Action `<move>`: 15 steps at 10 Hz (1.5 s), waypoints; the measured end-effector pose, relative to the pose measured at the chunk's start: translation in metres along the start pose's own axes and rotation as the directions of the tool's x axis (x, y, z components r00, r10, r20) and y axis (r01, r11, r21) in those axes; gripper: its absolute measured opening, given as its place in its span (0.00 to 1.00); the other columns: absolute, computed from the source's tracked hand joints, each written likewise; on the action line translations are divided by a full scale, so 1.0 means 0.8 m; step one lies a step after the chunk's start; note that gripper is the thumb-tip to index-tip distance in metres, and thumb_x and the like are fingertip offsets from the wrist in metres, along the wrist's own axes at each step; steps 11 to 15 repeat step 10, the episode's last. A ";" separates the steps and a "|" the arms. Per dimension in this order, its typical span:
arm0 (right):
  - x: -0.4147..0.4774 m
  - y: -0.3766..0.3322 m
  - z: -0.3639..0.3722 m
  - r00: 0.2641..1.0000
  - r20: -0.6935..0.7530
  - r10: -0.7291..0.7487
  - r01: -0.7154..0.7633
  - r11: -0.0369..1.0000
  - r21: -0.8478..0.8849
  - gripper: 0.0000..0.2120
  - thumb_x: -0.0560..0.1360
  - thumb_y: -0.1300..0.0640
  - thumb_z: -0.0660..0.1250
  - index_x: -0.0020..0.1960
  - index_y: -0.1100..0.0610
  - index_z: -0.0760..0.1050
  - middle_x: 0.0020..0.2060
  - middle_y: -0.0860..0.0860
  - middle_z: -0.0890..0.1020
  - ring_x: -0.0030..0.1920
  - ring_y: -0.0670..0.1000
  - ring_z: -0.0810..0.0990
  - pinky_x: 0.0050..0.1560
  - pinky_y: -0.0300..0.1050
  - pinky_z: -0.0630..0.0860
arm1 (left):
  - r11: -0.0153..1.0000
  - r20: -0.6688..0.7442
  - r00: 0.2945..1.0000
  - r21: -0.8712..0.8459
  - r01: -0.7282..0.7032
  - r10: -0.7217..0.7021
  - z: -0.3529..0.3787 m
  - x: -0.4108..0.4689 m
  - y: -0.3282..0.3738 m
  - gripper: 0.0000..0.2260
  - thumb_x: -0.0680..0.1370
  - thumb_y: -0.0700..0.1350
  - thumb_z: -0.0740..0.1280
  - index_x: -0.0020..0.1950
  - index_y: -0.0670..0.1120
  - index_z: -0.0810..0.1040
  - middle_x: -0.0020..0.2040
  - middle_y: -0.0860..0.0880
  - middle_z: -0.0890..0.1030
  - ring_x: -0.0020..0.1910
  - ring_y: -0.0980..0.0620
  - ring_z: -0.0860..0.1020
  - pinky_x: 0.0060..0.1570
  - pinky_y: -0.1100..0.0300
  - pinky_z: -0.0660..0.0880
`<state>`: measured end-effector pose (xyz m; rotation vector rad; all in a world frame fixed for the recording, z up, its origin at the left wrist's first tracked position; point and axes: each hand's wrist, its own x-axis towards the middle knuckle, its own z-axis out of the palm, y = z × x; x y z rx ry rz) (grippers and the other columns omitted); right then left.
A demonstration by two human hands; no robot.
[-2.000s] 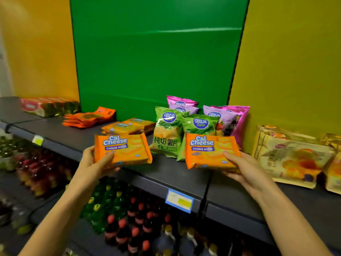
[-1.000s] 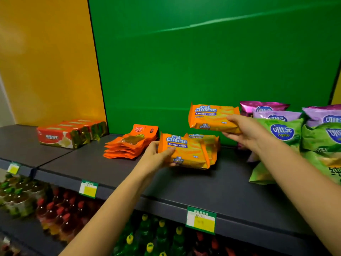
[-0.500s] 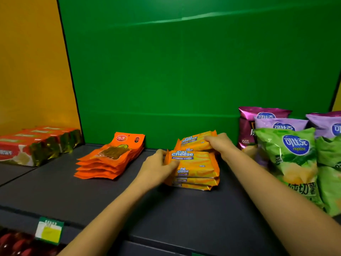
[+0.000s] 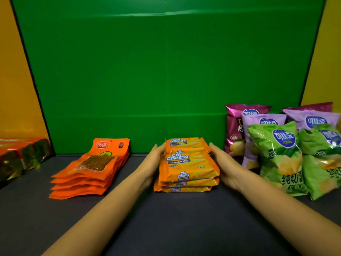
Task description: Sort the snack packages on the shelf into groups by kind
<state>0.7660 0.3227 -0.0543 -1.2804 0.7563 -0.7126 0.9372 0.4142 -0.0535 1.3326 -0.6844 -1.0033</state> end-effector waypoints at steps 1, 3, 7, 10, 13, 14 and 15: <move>0.000 0.017 0.013 0.997 -0.057 0.053 -0.047 0.994 0.097 0.22 0.78 0.42 0.54 0.54 0.56 0.79 0.32 0.51 0.86 0.35 0.51 0.85 0.42 0.46 0.79 | 0.993 0.085 0.996 -0.116 0.035 -0.025 0.008 0.014 -0.005 0.32 0.77 0.56 0.62 0.77 0.48 0.55 0.66 0.42 0.76 0.54 0.42 0.81 0.49 0.47 0.81; 0.003 0.020 0.015 0.999 -0.032 0.035 -0.028 0.980 0.199 0.22 0.78 0.42 0.53 0.49 0.55 0.81 0.32 0.53 0.86 0.32 0.52 0.85 0.38 0.46 0.77 | 0.995 0.061 0.997 -0.089 0.041 -0.036 0.012 0.018 0.002 0.23 0.80 0.56 0.56 0.71 0.46 0.68 0.57 0.41 0.82 0.46 0.45 0.83 0.44 0.51 0.81; 0.004 0.031 0.018 0.990 -0.128 0.064 -0.028 0.963 0.266 0.24 0.80 0.43 0.49 0.46 0.55 0.79 0.29 0.54 0.85 0.37 0.56 0.83 0.38 0.48 0.76 | 0.998 0.122 0.993 -0.054 0.012 -0.005 0.010 -0.015 -0.034 0.15 0.79 0.53 0.57 0.51 0.47 0.80 0.34 0.48 0.86 0.29 0.51 0.84 0.33 0.59 0.79; -0.032 -0.013 -0.003 0.973 -0.175 -0.148 0.158 0.986 0.044 0.06 0.73 0.55 0.65 0.49 0.53 0.75 0.46 0.45 0.81 0.49 0.43 0.78 0.55 0.42 0.73 | 0.963 -0.119 0.964 0.155 -0.219 0.239 -0.019 -0.028 0.002 0.30 0.75 0.56 0.65 0.73 0.46 0.64 0.73 0.47 0.68 0.70 0.48 0.69 0.70 0.48 0.65; -0.032 -0.013 -0.003 0.973 -0.175 -0.148 0.158 0.986 0.044 0.06 0.73 0.55 0.65 0.49 0.53 0.75 0.46 0.45 0.81 0.49 0.43 0.78 0.55 0.42 0.73 | 0.963 -0.119 0.964 0.155 -0.219 0.239 -0.019 -0.028 0.002 0.30 0.75 0.56 0.65 0.73 0.46 0.64 0.73 0.47 0.68 0.70 0.48 0.69 0.70 0.48 0.65; -0.032 -0.013 -0.003 0.973 -0.175 -0.148 0.158 0.986 0.044 0.06 0.73 0.55 0.65 0.49 0.53 0.75 0.46 0.45 0.81 0.49 0.43 0.78 0.55 0.42 0.73 | 0.963 -0.119 0.964 0.155 -0.219 0.239 -0.019 -0.028 0.002 0.30 0.75 0.56 0.65 0.73 0.46 0.64 0.73 0.47 0.68 0.70 0.48 0.69 0.70 0.48 0.65; -0.032 -0.013 -0.003 0.973 -0.175 -0.148 0.158 0.986 0.044 0.06 0.73 0.55 0.65 0.49 0.53 0.75 0.46 0.45 0.81 0.49 0.43 0.78 0.55 0.42 0.73 | 0.963 -0.119 0.964 0.155 -0.219 0.239 -0.019 -0.028 0.002 0.30 0.75 0.56 0.65 0.73 0.46 0.64 0.73 0.47 0.68 0.70 0.48 0.69 0.70 0.48 0.65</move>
